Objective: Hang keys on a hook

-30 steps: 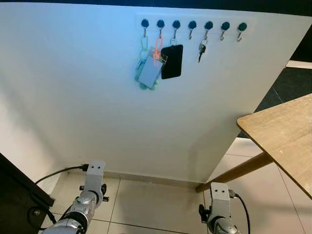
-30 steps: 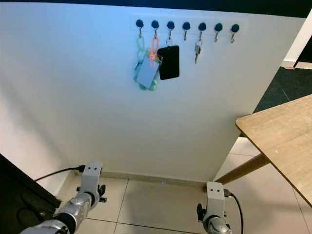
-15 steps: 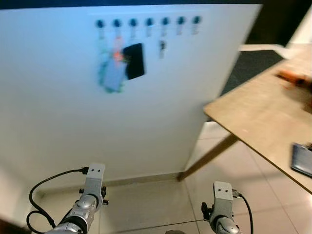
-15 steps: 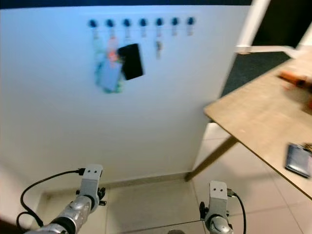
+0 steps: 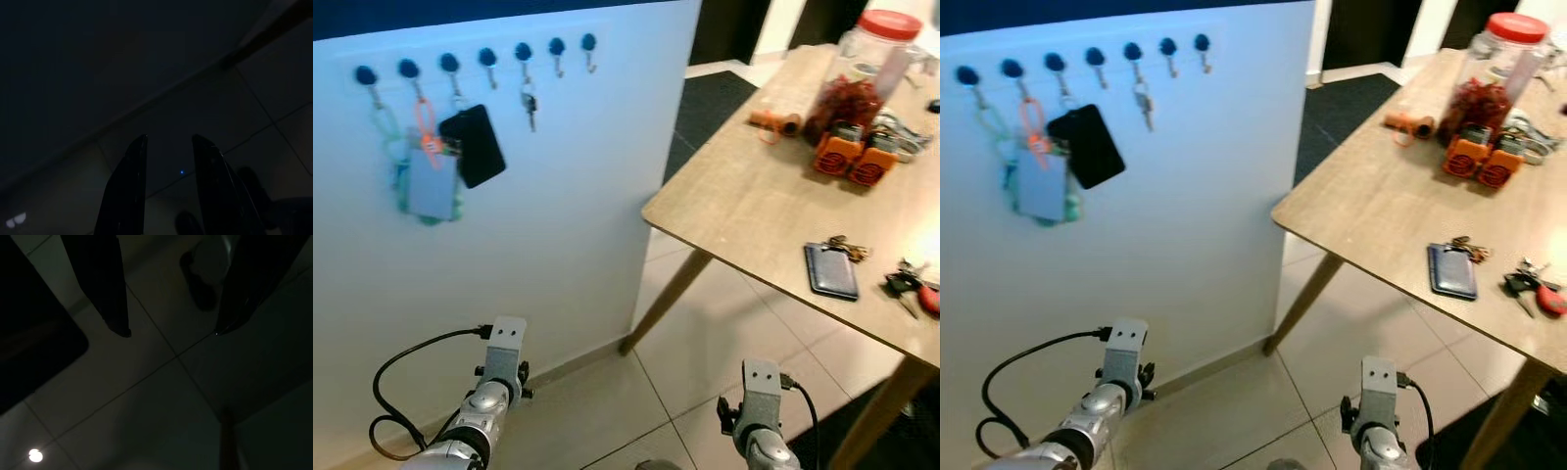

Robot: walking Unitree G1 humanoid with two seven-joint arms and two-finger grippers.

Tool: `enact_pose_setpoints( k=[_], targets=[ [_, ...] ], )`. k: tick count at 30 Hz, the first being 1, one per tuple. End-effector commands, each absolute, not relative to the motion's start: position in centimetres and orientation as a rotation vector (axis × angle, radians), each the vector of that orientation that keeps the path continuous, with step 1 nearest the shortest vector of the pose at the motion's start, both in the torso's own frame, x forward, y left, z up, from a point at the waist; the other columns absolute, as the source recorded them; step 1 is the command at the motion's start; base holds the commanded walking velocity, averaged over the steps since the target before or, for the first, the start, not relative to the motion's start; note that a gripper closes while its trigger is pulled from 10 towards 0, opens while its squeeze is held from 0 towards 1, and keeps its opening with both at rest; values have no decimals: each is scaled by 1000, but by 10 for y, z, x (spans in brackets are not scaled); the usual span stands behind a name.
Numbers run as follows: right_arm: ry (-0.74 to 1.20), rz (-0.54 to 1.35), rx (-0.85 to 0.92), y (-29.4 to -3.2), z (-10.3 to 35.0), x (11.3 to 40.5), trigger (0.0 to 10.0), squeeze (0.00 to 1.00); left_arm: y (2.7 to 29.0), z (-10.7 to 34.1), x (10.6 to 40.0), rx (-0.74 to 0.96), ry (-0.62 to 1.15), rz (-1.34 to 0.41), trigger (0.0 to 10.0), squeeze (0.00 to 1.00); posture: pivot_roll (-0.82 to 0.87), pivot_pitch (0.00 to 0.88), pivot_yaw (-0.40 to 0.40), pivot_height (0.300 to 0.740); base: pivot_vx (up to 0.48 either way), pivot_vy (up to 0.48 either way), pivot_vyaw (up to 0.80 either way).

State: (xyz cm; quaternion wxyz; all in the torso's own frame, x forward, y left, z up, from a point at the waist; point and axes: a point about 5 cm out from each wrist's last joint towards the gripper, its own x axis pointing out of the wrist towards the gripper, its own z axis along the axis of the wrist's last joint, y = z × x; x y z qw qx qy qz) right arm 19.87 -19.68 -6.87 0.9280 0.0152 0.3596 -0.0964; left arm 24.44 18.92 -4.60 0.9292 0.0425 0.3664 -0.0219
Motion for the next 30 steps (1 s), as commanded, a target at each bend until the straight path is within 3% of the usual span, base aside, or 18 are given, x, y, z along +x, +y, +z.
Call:
enact_pose_setpoints(
  k=[1, 30],
  targets=[
    [756, -187, 26, -194, -72, 193, 10000, 0, 189, -48, 241, 89, 756, -41, 10000, 0, 27, 29, 7, 740, 0, 0, -800],
    [742, -159, 24, -190, -71, 196, 10000, 0, 187, -42, 248, 63, 698, -58, 10000, 0, 31, 31, 4, 740, 0, 0, -800]
  ],
)
